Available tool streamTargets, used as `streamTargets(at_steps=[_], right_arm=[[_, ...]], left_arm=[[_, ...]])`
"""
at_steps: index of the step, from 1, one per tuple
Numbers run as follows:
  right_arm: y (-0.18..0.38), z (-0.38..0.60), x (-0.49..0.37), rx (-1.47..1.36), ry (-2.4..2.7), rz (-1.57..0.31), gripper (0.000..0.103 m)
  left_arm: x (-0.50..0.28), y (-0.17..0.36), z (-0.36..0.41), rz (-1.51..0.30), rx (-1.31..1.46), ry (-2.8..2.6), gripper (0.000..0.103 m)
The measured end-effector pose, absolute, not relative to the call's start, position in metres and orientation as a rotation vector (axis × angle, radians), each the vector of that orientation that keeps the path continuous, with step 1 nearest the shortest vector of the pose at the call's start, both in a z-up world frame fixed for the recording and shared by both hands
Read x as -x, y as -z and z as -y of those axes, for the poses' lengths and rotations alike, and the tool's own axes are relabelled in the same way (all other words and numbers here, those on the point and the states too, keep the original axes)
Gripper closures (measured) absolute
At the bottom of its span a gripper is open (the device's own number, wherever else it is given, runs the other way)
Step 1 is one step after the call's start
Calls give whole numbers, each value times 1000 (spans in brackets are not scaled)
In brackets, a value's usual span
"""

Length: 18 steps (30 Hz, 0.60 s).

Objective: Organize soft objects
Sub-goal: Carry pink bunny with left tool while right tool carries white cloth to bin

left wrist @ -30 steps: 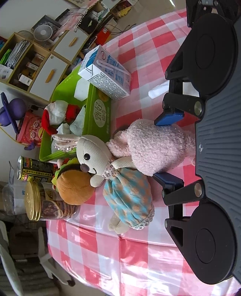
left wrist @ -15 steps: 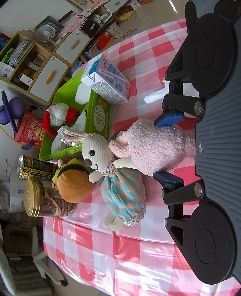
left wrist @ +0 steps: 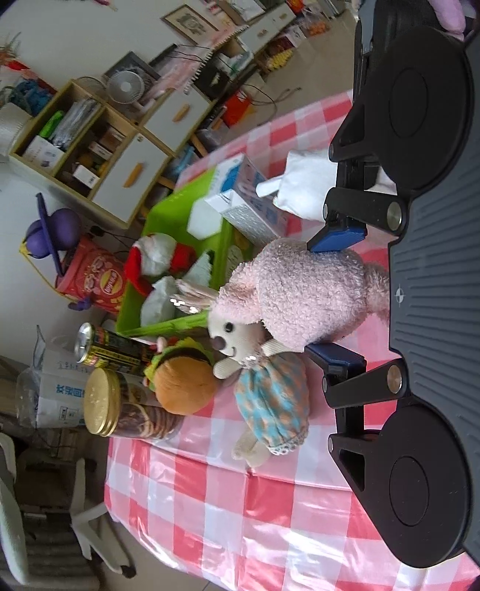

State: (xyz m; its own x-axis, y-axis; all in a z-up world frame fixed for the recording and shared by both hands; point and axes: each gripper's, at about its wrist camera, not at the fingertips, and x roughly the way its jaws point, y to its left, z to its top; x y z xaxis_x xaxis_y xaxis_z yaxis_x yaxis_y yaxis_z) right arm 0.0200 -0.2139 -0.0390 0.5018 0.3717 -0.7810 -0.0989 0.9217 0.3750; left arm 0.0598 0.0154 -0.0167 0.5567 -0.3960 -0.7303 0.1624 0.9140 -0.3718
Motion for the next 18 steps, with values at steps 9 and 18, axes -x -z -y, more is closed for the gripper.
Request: streamTargets(at_steps=[9, 18], right_arm=[[4, 241, -34, -433, -271, -875, 100], [-18, 276, -61, -501, -216, -776, 100]], left_arm=[[-68, -5, -12, -847, 347, 354, 50], [-90, -21, 7, -793, 271, 369, 50]])
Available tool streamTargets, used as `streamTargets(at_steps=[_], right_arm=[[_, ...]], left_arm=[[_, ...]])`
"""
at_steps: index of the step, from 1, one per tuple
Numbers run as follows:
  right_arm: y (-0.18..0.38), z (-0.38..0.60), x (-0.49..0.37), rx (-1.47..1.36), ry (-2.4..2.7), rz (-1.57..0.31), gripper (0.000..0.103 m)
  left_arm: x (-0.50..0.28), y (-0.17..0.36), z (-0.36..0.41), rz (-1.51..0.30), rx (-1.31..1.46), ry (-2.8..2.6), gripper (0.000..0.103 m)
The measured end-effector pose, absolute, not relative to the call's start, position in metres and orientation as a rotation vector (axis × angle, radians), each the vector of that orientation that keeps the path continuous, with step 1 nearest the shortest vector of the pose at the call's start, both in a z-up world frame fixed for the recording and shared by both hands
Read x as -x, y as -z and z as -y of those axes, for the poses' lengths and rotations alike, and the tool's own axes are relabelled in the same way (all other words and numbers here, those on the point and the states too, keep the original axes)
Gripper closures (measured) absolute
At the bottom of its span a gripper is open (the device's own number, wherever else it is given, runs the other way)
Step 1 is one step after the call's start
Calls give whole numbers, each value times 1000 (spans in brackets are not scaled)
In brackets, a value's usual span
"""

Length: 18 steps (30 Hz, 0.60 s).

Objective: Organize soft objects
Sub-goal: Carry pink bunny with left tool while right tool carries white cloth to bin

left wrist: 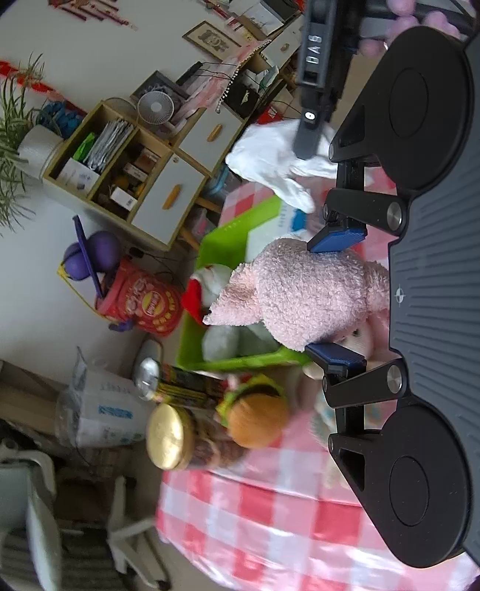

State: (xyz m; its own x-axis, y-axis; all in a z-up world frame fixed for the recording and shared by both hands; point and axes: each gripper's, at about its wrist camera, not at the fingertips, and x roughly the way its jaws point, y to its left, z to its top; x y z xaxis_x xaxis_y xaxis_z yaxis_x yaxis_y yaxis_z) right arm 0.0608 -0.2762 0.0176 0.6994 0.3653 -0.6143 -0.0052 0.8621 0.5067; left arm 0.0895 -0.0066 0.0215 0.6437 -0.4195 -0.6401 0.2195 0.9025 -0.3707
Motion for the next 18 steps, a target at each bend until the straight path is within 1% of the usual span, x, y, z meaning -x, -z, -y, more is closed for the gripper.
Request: streamTargets(at_steps=[5, 9, 14, 18], right_arm=[[-34, 293, -84, -543, -202, -717, 100], [-36, 301, -112, -566, -181, -698, 100], [-27, 301, -164, -533, -177, -775, 100], [-6, 305, -194, -531, -202, -821, 100]], left_arm=[[-111, -31, 23, -757, 237, 375, 50], [-135, -30, 37, -744, 211, 374, 50], [-169, -22, 50, -762, 203, 364, 50], [-191, -10, 56, -765, 187, 360, 50]])
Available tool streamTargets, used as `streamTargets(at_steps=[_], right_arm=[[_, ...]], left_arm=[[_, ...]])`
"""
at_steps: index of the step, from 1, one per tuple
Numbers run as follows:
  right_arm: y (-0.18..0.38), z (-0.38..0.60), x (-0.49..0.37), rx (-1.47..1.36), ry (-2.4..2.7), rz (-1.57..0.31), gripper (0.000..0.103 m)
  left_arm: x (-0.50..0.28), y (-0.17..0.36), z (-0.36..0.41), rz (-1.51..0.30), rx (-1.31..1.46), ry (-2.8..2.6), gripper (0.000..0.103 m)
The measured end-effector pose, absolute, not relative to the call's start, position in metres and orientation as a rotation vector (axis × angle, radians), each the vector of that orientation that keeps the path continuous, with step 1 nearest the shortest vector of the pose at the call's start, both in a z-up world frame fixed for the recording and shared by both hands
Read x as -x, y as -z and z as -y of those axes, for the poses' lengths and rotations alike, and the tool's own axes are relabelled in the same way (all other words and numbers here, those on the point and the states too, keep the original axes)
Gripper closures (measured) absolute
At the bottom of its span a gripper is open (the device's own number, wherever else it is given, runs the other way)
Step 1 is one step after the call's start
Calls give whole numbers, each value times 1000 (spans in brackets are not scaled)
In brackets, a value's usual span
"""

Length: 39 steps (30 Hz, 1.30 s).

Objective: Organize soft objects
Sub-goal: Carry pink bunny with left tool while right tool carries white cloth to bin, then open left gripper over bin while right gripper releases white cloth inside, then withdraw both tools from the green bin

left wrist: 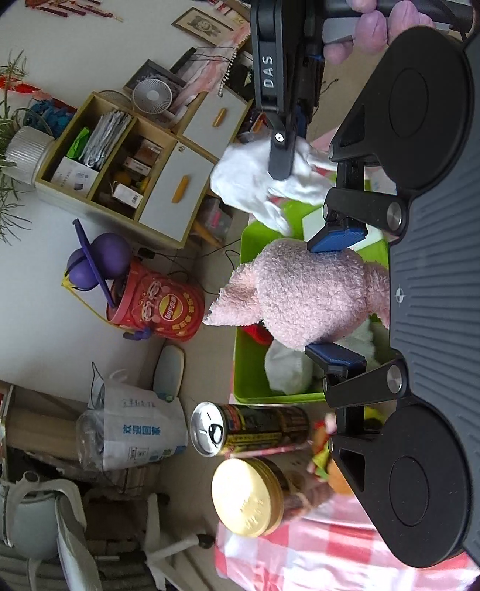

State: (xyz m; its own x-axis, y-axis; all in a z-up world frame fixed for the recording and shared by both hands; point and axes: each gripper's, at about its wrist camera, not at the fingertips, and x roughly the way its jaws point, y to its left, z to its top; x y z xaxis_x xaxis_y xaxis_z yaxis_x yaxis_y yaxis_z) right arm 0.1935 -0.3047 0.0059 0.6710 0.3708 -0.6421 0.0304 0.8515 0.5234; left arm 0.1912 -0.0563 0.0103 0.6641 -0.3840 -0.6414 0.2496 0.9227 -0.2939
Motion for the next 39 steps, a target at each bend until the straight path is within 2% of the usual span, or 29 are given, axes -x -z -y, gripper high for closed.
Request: streamTargets(at_steps=[14, 23, 26, 28, 29, 31, 33, 39], right_arm=[[81, 293, -237, -481, -272, -1029, 100], [88, 296, -239, -485, -257, -1047, 97], [82, 297, -239, -495, -242, -1044, 95], [77, 300, -238, -511, -240, -1038, 89], [73, 301, -236, -518, -236, -1032, 87], [65, 306, -232, -532, -223, -1012, 70], [55, 311, -226, -545, -203, -988, 61], [26, 318, -199, -516, -152, -943, 52]], left_arm=[[-227, 51, 81, -886, 58, 330, 49], [-228, 55, 84, -889, 42, 324, 48], [-227, 51, 85, -860, 38, 326, 42], [-224, 45, 85, -838, 33, 325, 29], [-222, 42, 85, -830, 28, 325, 27], [-218, 36, 84, -816, 16, 323, 22], [-212, 29, 84, -810, 5, 321, 21], [-187, 12, 81, -805, 4, 303, 11]])
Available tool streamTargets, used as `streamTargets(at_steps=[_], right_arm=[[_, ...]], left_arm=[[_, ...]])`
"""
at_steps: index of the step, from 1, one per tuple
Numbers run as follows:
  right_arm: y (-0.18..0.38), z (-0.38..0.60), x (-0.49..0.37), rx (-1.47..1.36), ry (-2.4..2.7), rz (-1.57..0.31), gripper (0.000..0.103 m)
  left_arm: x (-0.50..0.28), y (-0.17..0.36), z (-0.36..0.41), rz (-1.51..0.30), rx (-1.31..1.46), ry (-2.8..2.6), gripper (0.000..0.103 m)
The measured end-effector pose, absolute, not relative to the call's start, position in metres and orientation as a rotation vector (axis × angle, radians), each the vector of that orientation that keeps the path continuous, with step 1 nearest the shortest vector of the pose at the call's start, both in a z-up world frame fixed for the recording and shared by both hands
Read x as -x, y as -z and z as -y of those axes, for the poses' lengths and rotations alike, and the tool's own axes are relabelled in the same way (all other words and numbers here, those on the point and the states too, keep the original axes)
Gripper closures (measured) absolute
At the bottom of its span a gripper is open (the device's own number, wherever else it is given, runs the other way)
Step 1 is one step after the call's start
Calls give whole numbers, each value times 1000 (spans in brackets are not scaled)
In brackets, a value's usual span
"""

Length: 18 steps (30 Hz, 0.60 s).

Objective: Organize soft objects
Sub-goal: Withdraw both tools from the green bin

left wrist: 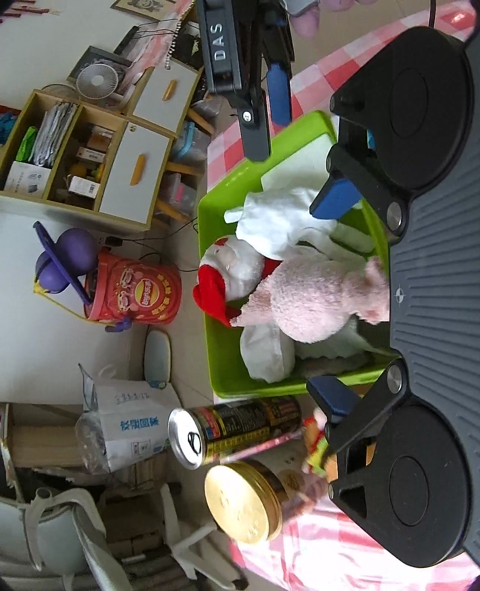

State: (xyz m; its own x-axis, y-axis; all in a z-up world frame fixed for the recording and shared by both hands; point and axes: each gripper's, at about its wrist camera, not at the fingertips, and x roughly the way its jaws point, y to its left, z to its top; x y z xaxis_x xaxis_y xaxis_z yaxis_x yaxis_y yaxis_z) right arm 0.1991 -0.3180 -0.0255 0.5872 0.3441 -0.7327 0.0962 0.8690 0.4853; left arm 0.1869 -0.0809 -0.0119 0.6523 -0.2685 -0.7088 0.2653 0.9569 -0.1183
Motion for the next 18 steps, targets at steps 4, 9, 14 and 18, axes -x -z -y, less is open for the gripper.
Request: streamTargets(at_steps=[4, 9, 14, 18], right_arm=[[10, 318, -173, -490, -126, -911, 43], [-2, 315, -137, -479, -107, -887, 38], [-9, 300, -102, -468, -81, -847, 30], [-7, 281, -80, -423, -99, -843, 29]], left_arm=[[-164, 1, 75, -803, 26, 297, 6], [-133, -8, 67, -807, 0, 284, 5], [-107, -12, 45, -825, 7, 270, 5], [-90, -14, 22, -806, 12, 240, 5]])
